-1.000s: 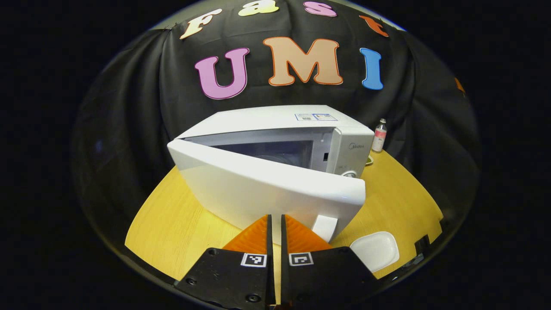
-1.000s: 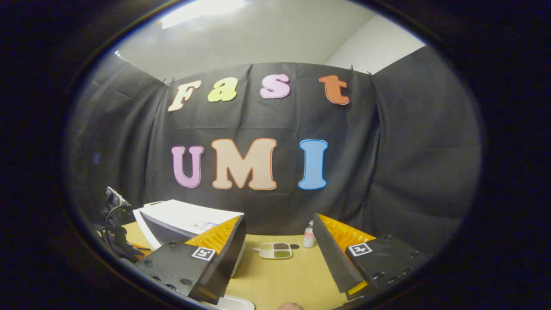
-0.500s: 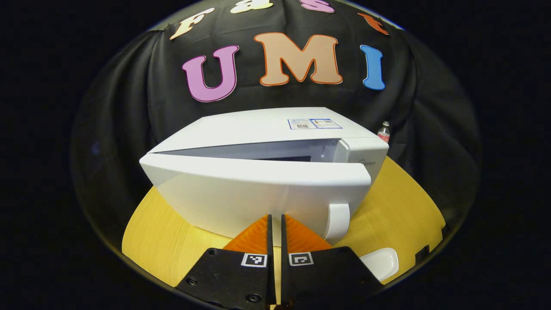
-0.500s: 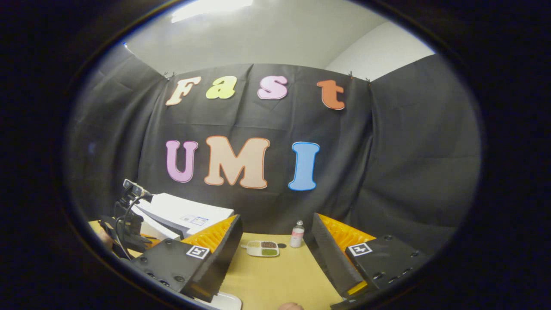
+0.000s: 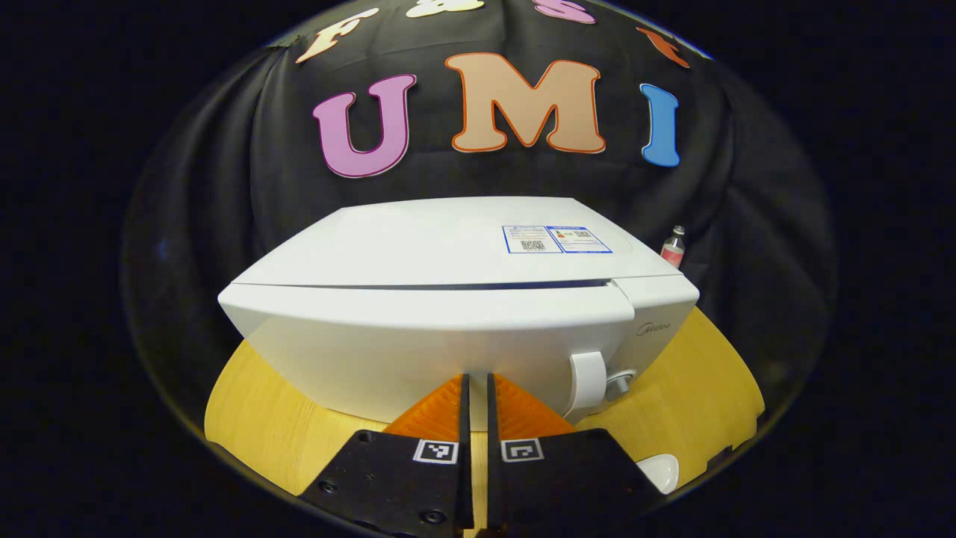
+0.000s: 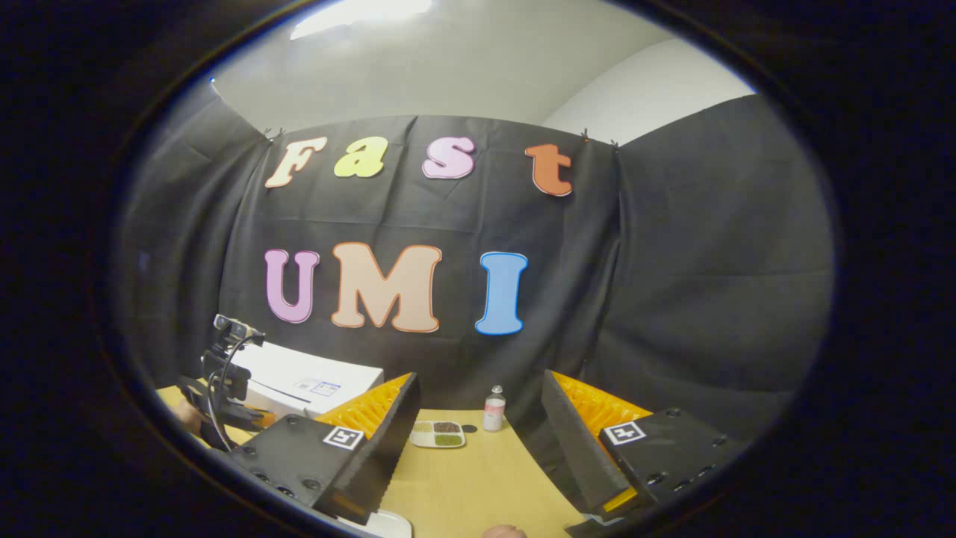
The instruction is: Open the microwave oven with the left hand, put the food in, and close the microwave oven.
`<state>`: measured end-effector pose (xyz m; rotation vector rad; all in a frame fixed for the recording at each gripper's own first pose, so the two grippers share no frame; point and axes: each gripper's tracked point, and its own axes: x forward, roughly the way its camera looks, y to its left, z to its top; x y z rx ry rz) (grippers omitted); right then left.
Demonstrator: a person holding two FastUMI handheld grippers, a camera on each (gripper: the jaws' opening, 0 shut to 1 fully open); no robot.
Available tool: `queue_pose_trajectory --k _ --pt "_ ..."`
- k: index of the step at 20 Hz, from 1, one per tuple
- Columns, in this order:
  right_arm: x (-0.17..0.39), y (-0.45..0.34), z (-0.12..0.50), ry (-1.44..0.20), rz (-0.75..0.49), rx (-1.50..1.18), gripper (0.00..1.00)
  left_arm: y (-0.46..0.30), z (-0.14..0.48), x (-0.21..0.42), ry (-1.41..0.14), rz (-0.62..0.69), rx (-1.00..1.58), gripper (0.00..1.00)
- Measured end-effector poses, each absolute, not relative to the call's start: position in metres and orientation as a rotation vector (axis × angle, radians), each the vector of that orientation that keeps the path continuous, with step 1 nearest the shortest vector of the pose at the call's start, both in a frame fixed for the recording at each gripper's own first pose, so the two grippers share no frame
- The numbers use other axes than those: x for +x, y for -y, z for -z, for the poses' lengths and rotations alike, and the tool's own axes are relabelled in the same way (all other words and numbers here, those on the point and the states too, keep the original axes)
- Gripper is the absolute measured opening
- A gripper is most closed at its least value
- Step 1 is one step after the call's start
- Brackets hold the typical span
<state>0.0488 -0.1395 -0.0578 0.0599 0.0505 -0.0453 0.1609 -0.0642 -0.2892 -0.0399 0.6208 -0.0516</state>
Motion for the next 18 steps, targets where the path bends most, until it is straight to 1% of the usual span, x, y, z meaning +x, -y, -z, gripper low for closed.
queue_pose_trajectory --k 3,4,6,11,14,18 --pt "0.052 0.135 0.059 -0.055 0.040 0.065 0.94 0.067 0.285 0.172 -0.597 0.060 -0.025 0.07" --pt "0.053 0.133 0.058 -0.056 0.035 0.065 0.94 0.069 0.294 0.169 -0.637 0.053 -0.043 0.07" --pt "0.055 0.129 0.057 -0.054 0.028 0.060 0.94 0.069 0.289 0.171 -0.618 0.066 -0.068 0.08" --pt "0.054 0.115 0.058 -0.062 0.004 0.047 0.94 0.066 0.288 0.166 -0.624 0.072 -0.052 0.07" --pt "0.057 0.108 0.058 -0.063 -0.005 0.052 0.94 0.060 0.258 0.162 -0.536 0.074 -0.021 0.07" --pt "0.065 0.094 0.056 -0.072 -0.016 0.067 0.94 0.055 0.192 0.149 -0.397 0.101 0.001 0.08"
